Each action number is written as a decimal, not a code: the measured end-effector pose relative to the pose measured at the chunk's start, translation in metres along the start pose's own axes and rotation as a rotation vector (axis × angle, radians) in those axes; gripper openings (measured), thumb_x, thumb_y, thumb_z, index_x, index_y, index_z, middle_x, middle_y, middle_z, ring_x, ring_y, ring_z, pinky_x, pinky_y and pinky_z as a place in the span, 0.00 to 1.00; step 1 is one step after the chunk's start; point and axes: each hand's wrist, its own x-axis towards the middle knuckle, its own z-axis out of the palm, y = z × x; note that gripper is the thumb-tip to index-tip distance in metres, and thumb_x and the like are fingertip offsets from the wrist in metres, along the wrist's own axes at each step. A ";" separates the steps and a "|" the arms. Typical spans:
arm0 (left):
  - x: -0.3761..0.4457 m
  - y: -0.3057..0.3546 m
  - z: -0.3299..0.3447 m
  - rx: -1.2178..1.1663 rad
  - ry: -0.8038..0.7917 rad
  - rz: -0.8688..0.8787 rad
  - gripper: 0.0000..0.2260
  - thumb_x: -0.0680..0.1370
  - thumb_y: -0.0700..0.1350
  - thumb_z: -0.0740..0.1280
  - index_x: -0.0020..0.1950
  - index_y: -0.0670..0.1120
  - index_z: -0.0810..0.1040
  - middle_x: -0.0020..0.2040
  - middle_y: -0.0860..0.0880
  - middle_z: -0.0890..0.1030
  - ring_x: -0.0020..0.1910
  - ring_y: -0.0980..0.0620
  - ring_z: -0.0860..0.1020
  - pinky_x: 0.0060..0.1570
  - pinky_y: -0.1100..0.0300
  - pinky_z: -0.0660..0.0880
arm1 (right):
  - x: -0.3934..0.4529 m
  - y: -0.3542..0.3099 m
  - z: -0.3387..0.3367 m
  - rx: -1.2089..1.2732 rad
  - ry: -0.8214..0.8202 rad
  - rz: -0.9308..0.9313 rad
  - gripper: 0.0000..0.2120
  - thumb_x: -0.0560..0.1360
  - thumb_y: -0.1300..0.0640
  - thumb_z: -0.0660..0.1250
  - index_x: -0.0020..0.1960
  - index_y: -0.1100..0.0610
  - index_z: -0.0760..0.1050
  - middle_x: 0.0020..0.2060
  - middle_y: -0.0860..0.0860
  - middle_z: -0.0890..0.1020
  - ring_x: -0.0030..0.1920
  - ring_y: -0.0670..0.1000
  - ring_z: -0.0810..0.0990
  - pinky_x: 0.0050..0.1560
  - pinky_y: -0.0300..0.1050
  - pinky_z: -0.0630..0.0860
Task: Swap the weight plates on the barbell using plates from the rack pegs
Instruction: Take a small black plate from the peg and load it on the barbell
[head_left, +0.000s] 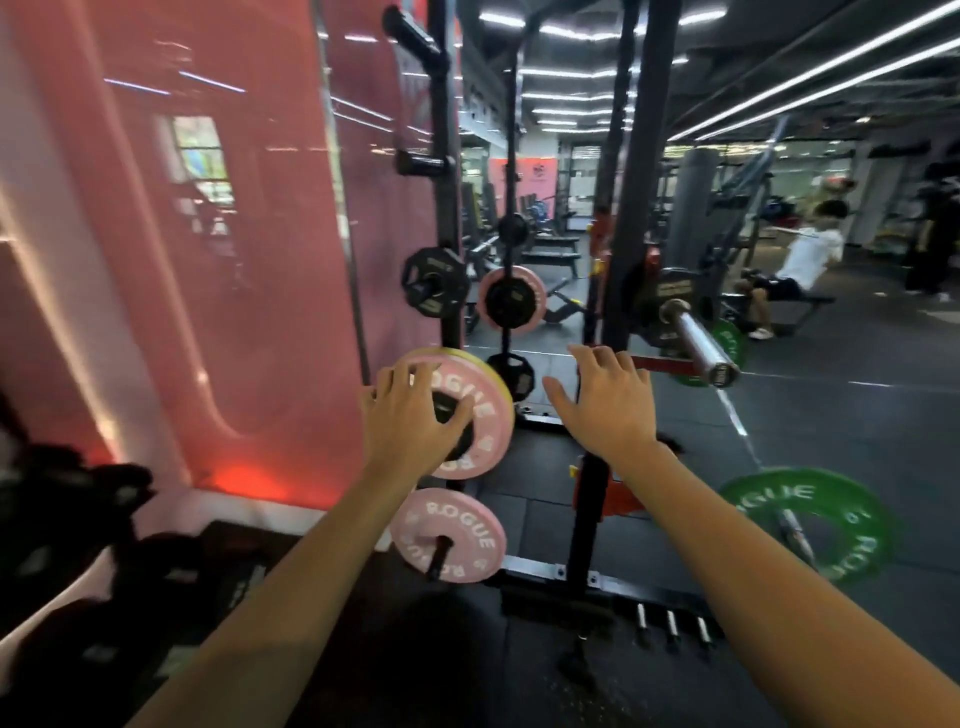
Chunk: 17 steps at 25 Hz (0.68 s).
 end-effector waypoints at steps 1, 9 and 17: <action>-0.002 -0.018 -0.012 0.026 0.014 -0.031 0.26 0.74 0.65 0.61 0.63 0.48 0.75 0.58 0.47 0.77 0.59 0.42 0.73 0.55 0.46 0.69 | 0.006 -0.023 0.007 0.030 0.002 -0.042 0.27 0.77 0.38 0.59 0.67 0.56 0.71 0.59 0.57 0.78 0.60 0.62 0.74 0.54 0.58 0.72; -0.032 -0.121 -0.078 0.161 0.075 -0.215 0.30 0.75 0.67 0.54 0.68 0.49 0.72 0.59 0.48 0.76 0.59 0.44 0.73 0.57 0.46 0.68 | 0.020 -0.150 0.041 0.222 0.010 -0.250 0.25 0.75 0.39 0.61 0.65 0.55 0.72 0.56 0.56 0.79 0.56 0.62 0.76 0.53 0.58 0.74; -0.013 -0.125 -0.049 0.164 0.099 -0.187 0.27 0.76 0.67 0.57 0.66 0.50 0.73 0.57 0.49 0.77 0.56 0.46 0.73 0.54 0.48 0.68 | 0.043 -0.139 0.061 0.230 0.026 -0.231 0.23 0.76 0.39 0.61 0.65 0.52 0.70 0.56 0.55 0.79 0.57 0.60 0.76 0.53 0.58 0.74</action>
